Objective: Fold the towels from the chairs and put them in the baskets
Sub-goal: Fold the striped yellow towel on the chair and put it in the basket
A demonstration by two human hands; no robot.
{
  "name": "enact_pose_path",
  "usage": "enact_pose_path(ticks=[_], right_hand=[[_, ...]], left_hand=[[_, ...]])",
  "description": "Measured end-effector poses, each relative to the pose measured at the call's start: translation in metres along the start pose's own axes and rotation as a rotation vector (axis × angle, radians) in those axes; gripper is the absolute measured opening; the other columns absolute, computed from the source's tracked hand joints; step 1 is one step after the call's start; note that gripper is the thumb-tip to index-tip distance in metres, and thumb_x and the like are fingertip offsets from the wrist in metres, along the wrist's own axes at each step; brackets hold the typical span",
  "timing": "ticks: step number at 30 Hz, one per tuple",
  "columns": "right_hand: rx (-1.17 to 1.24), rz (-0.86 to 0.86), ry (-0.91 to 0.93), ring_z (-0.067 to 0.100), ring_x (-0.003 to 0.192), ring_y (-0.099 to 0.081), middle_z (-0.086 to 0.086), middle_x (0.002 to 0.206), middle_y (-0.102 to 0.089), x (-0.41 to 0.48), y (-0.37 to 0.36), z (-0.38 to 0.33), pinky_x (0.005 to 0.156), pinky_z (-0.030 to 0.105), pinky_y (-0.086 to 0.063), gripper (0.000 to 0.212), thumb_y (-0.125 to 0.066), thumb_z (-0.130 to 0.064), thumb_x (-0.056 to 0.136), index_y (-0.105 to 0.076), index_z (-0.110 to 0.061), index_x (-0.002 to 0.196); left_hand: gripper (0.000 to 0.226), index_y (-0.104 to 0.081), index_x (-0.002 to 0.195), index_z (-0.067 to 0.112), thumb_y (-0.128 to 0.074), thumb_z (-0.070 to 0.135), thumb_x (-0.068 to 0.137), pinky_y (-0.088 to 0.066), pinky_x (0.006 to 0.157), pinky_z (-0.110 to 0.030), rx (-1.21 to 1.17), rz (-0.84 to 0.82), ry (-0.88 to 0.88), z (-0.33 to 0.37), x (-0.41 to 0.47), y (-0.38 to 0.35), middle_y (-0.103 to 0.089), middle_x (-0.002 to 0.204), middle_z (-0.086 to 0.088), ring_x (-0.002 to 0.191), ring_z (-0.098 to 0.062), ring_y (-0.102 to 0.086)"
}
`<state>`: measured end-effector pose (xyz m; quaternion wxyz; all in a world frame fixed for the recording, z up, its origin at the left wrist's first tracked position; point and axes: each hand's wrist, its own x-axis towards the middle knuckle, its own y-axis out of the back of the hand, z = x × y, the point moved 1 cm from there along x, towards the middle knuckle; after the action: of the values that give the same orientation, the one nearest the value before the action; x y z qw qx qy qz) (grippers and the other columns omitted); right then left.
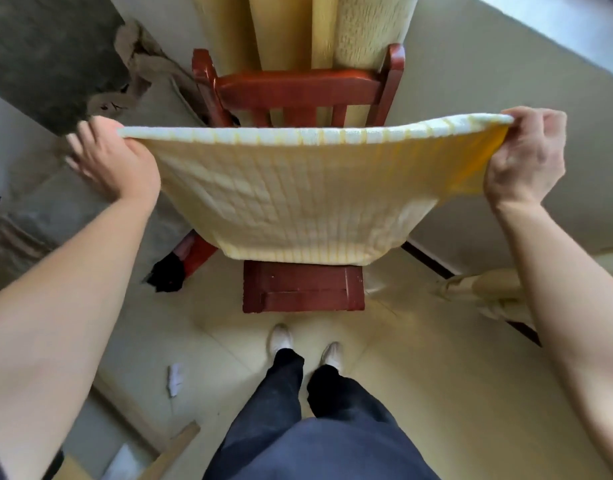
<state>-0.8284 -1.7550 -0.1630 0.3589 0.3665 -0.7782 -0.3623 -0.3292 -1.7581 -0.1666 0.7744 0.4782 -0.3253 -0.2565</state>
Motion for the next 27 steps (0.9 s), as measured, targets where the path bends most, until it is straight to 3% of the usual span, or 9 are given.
enact_pose_path(ticks=[7,12,20,27], right_hand=[[0.006,0.181,0.057,0.031,0.116,-0.053,0.008,0.13,-0.053,0.058,0.07,-0.077,0.087,0.045,-0.044,0.034,-0.037,-0.035,0.098,-0.06,-0.029,0.123],[-0.001,0.259,0.142,0.031,0.116,-0.053,0.012,0.13,-0.053,0.071,0.103,-0.11,0.09,0.045,-0.047,0.031,-0.041,-0.037,0.101,-0.059,-0.023,0.124],[-0.038,0.335,0.187,0.037,0.11,-0.054,0.016,0.124,-0.053,0.051,0.129,-0.118,0.085,0.051,-0.048,0.03,-0.042,-0.031,0.102,-0.059,-0.016,0.122],[-0.049,0.235,0.141,0.041,0.109,-0.054,0.018,0.121,-0.054,-0.02,0.105,-0.073,0.078,0.049,-0.047,0.03,-0.042,-0.014,0.099,-0.062,-0.017,0.121]], left_hand=[[0.043,-0.054,0.125,0.012,-0.032,0.017,0.088,-0.011,0.12,-0.049,-0.215,0.162,-0.054,0.043,0.08,0.084,-0.048,0.144,-0.01,0.146,-0.029,-0.027],[0.041,-0.057,0.112,0.014,-0.029,0.02,0.082,-0.018,0.115,-0.041,-0.265,0.284,-0.078,0.049,0.106,0.119,-0.057,0.129,-0.007,0.135,-0.027,-0.04],[0.038,-0.057,0.103,0.011,-0.029,0.02,0.08,-0.026,0.105,-0.037,-0.342,0.392,-0.146,0.039,0.109,0.143,-0.059,0.119,-0.012,0.121,-0.032,-0.047],[0.035,-0.059,0.099,0.012,-0.031,0.021,0.08,-0.034,0.093,-0.044,-0.273,0.296,-0.127,-0.01,0.058,0.111,-0.06,0.11,-0.014,0.11,-0.034,-0.05]])
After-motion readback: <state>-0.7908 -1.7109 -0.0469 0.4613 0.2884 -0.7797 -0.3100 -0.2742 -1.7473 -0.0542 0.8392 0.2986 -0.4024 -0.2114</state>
